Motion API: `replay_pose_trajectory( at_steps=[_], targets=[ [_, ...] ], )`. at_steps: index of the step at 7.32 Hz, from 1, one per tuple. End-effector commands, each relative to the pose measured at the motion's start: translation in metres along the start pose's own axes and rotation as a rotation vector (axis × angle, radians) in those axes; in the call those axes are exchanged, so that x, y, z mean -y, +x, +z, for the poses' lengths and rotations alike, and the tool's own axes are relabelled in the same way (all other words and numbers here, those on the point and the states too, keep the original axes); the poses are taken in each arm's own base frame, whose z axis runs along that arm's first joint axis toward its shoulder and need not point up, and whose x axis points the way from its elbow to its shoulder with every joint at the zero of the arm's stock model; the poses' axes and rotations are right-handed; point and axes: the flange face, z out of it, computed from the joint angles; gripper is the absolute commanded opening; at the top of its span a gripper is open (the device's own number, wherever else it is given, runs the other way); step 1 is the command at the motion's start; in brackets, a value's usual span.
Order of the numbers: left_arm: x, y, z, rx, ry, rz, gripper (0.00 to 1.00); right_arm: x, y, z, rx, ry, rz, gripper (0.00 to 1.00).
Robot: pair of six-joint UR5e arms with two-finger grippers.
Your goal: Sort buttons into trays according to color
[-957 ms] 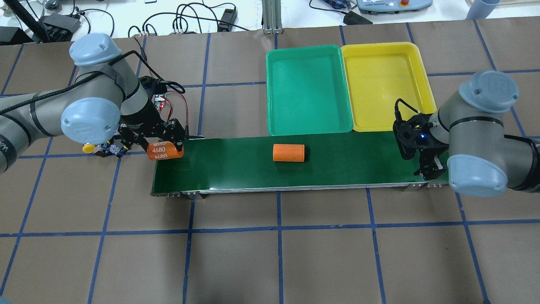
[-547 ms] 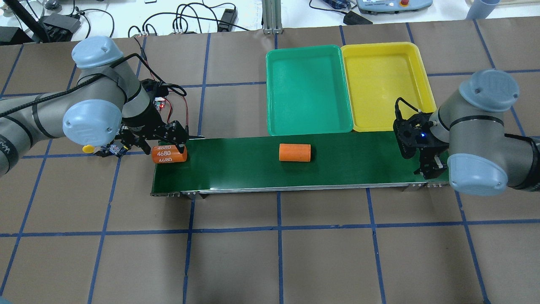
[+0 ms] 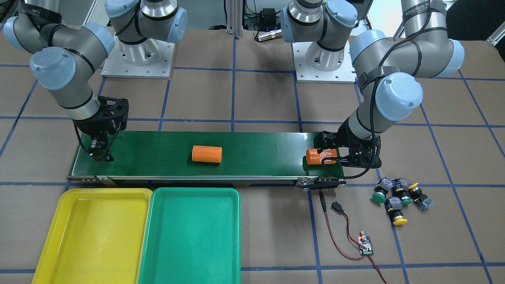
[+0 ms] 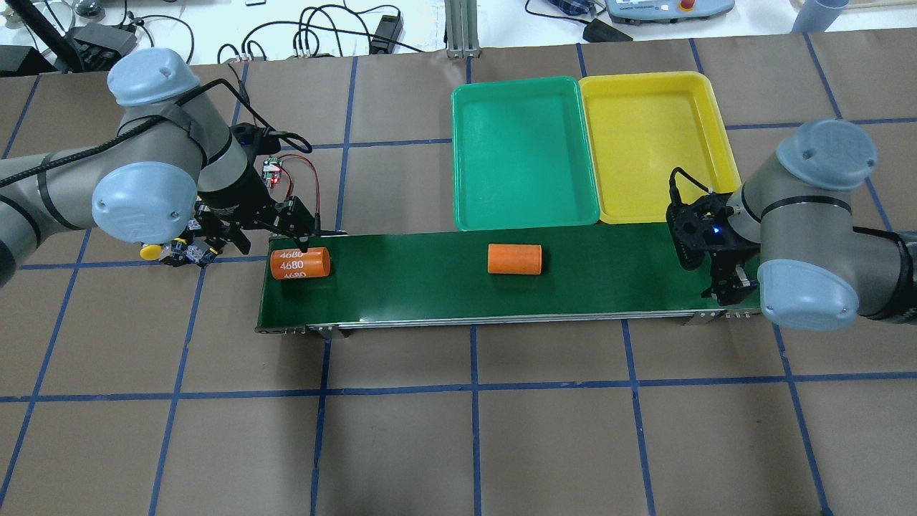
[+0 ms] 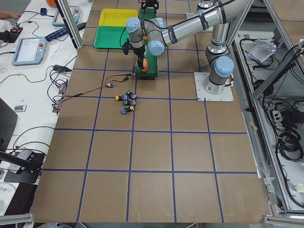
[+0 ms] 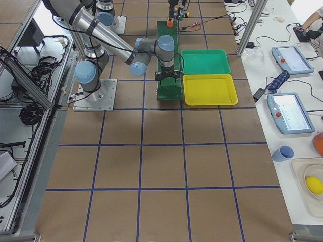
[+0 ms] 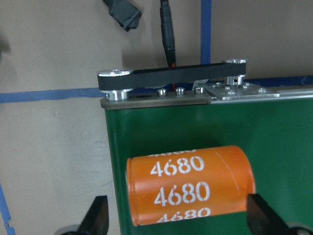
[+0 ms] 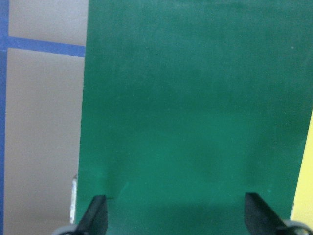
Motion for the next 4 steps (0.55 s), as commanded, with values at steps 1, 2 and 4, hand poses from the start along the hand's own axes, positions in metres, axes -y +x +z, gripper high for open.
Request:
replay_pose_trajectory(
  at_steps=[1,2,4],
  targets=[
    [0.031,-0.045,-0.076,0.022,0.103,-0.05,1.0,0.0,0.003,-0.003,-0.006,-0.002,0.001,1.0],
    [0.042,-0.107,-0.084,0.042,0.113,-0.118,1.0,0.0,0.003,0.0,0.002,-0.001,0.001,1.0],
    [0.06,-0.198,-0.054,0.049,0.128,-0.173,1.0,0.011,0.004,0.001,0.004,0.0,0.015,1.0]
  ],
)
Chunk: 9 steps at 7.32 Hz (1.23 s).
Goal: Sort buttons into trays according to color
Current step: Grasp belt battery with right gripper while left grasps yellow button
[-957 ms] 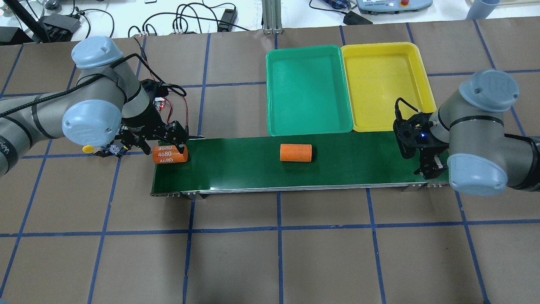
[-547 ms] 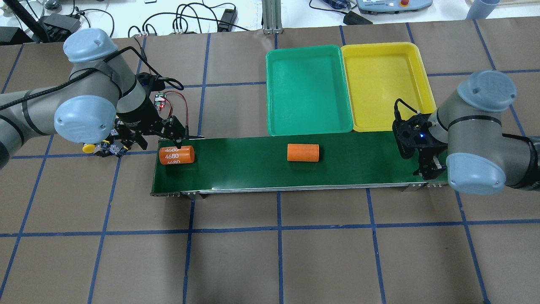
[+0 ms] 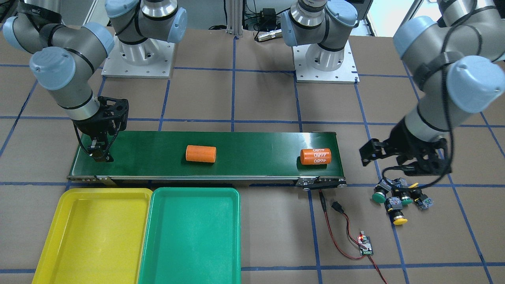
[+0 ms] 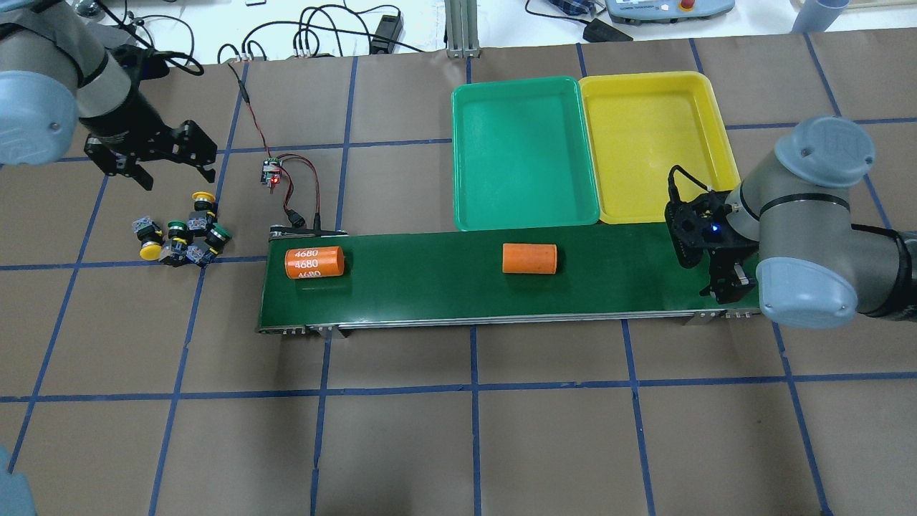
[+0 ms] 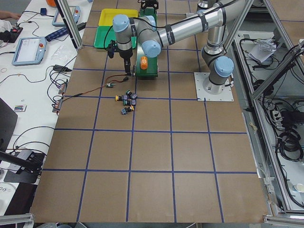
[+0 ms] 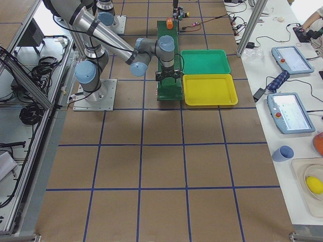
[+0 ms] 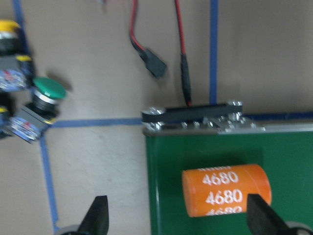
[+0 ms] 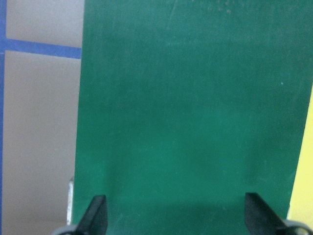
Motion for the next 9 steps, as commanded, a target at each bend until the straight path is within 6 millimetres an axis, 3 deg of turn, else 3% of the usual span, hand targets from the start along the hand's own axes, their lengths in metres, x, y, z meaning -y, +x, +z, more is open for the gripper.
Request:
replay_pose_trajectory(
  at_steps=[1,2,4,6,7,9],
  targets=[
    [0.032,-0.077,0.035,0.019,0.048,-0.032,1.0,0.015,0.001,0.001,0.002,0.006,0.045,1.0],
    [0.043,-0.092,0.059,0.023,0.049,-0.046,0.94,0.026,0.001,0.0,0.001,0.008,0.049,1.0],
    [0.05,-0.148,0.101,0.023,0.047,-0.063,0.64,0.062,0.0,0.0,0.001,0.008,0.024,1.0],
    [0.051,-0.157,0.13,0.006,0.01,-0.08,0.65,0.084,0.0,-0.001,-0.003,0.014,0.041,1.0],
    [0.053,-0.157,0.139,-0.004,-0.001,-0.086,0.66,0.088,0.001,-0.002,-0.007,0.023,0.055,1.0],
    [0.055,-0.156,0.154,-0.013,-0.02,-0.09,0.69,0.117,0.0,-0.003,-0.019,0.015,0.046,1.0]
  ],
)
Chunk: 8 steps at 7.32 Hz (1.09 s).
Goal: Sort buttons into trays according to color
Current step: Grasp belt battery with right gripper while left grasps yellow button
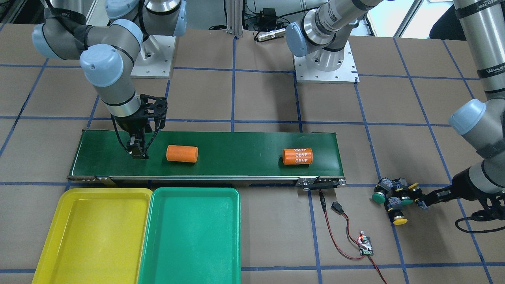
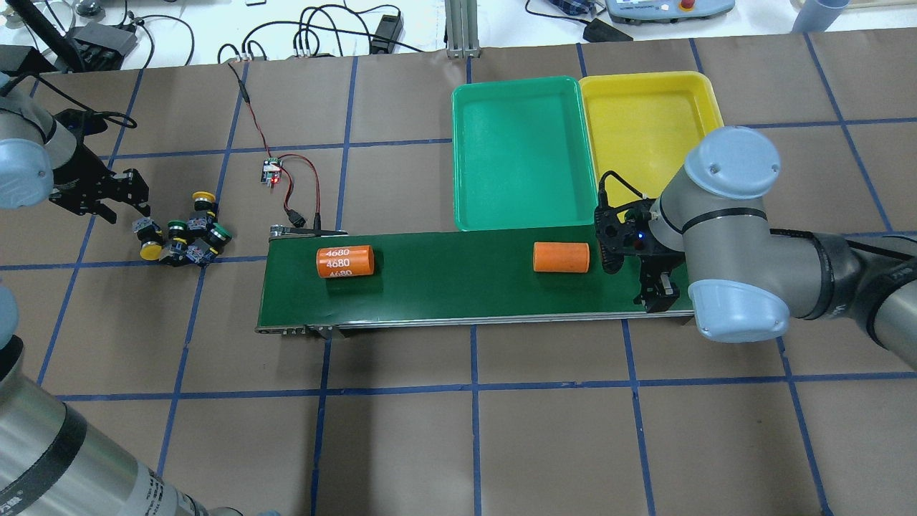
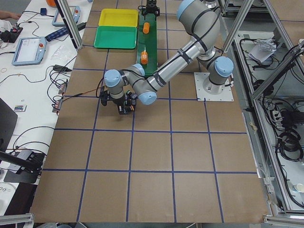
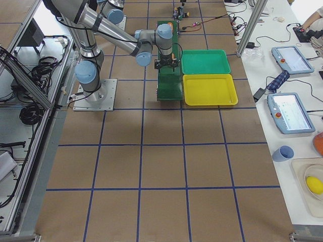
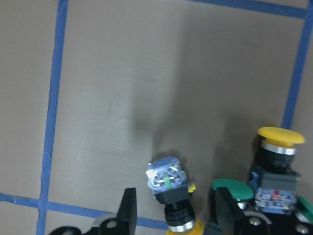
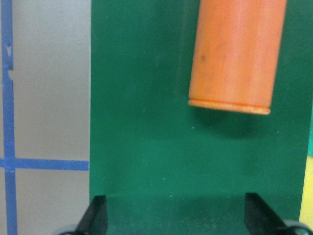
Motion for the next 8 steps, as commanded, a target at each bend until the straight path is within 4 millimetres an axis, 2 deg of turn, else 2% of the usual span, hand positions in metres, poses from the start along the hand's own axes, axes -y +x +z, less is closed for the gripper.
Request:
replay_pose_trajectory(
  at_steps=[1,4,5,6,7,8],
  targets=[
    [0.002,0.003,0.012,-0.007,-0.015,0.001,0.69,0.018,0.01,-0.007,-0.025,-0.003,-0.012,1.0],
    [0.003,0.006,0.028,-0.017,-0.039,0.007,0.69,0.018,0.018,-0.004,-0.022,-0.004,-0.004,1.0],
    [0.004,0.005,0.029,-0.016,-0.04,0.008,0.55,0.018,0.018,-0.003,-0.02,-0.006,-0.004,1.0],
    [0.004,0.005,0.029,-0.016,-0.04,0.011,0.07,0.018,0.019,-0.003,-0.022,-0.006,-0.004,1.0],
    [0.003,0.001,0.028,-0.019,-0.037,0.012,0.0,0.018,0.019,-0.002,-0.02,-0.006,-0.005,1.0],
    [0.002,0.004,0.016,-0.016,-0.022,0.026,0.0,0.017,0.019,0.0,-0.014,-0.006,-0.007,1.0]
  ],
)
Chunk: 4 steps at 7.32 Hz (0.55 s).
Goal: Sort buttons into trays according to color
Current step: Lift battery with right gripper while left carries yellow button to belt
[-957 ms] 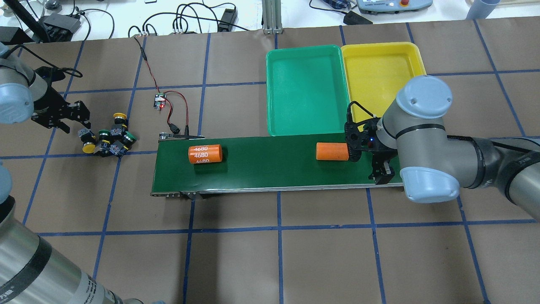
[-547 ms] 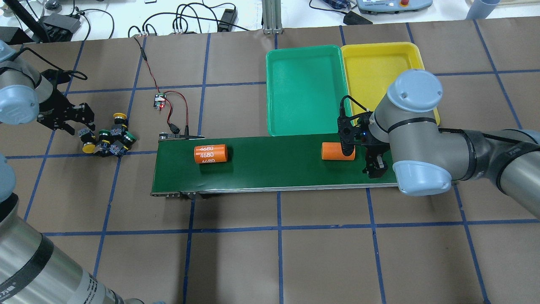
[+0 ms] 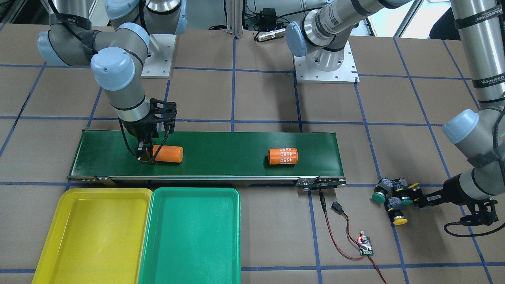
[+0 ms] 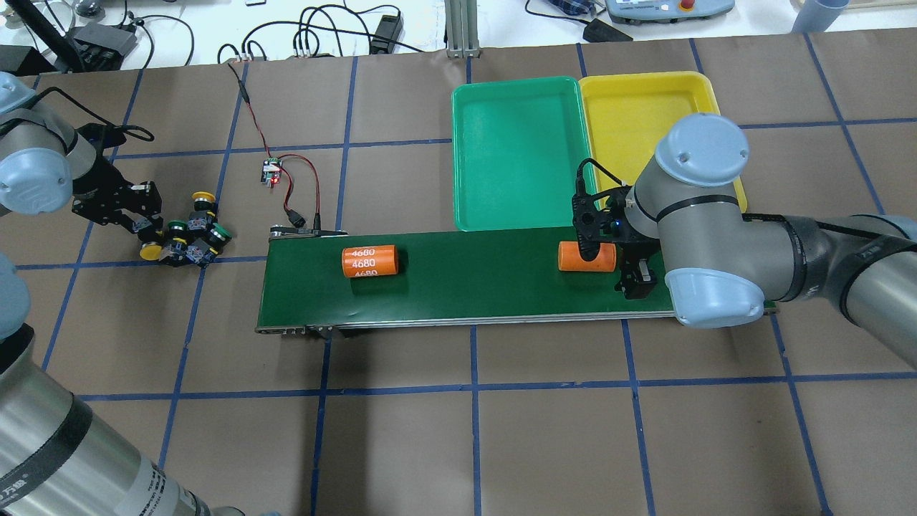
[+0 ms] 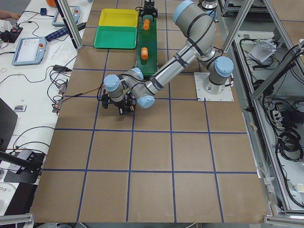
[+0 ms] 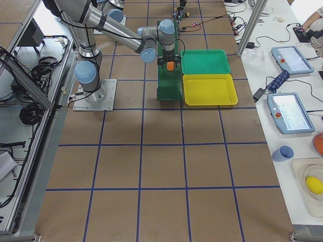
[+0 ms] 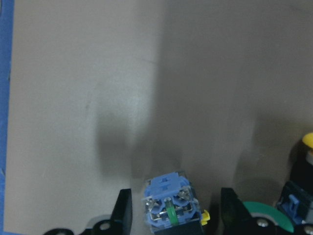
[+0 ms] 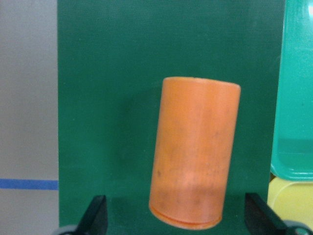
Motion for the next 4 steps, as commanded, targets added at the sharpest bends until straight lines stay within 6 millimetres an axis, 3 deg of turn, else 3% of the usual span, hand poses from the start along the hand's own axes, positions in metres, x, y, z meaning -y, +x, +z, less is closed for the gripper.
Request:
replay_pose_trajectory(
  at_steps=[1,2,3,4],
  targets=[
    [-0.003,0.011,-0.032,-0.003,0.044,0.064,0.0,-0.001,0.001,0.003,0.007,0.0,-0.002,1.0],
    [-0.006,0.019,-0.068,0.004,0.079,0.08,0.0,-0.005,0.002,0.004,0.005,-0.001,0.004,1.0],
    [-0.012,0.045,-0.103,0.002,0.07,0.113,0.0,-0.011,0.003,0.004,0.006,-0.003,0.008,1.0],
    [-0.02,0.093,-0.127,-0.017,0.051,0.177,0.0,-0.023,0.003,0.005,0.012,-0.02,0.027,1.0]
  ],
)
